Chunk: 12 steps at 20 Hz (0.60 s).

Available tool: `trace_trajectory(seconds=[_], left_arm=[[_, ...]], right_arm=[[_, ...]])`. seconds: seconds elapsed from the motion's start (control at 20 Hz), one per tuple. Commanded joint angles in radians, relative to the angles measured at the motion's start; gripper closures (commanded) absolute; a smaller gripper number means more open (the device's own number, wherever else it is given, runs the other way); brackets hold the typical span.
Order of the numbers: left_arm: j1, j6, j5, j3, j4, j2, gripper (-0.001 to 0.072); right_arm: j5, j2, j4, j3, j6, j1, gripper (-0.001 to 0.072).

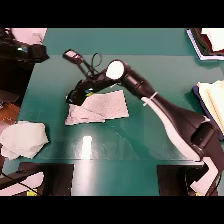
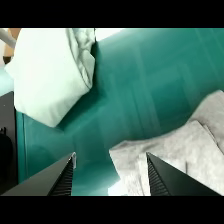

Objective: Fold the shirts.

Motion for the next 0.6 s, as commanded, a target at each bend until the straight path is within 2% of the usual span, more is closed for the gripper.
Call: trace_trajectory(seconds=[0.0, 0.25, 0.45, 0.5, 0.55], left_arm=[[0.053, 0.009, -0.063, 0.001, 0.025, 0.052, 0.0682], [0.053, 0.008, -0.111, 0.001, 0.022, 0.051, 0.0682], [0.05, 0.008, -0.119, -0.019, -0.01, 0.047, 0.0682], [0.05, 0.008, -0.115, -0.034, -0.014, 0.045, 0.0682], [0.05, 0.008, -0.112, -0.052, -0.026, 0.045, 0.0682]], right_arm=[[-0.011, -0.024, -0.011, 0.019, -0.009, 0.009, 0.0211], [0.178, 0.152, -0.011, -0.277, 0.064, -0.227, 0.0228], [0.162, 0.274, -0.008, -0.566, 0.126, -0.443, 0.0231], [0.162, 0.288, -0.002, -0.622, 0.129, -0.492, 0.0217], [0.165, 0.293, 0.006, -0.664, 0.13, -0.528, 0.0102]])
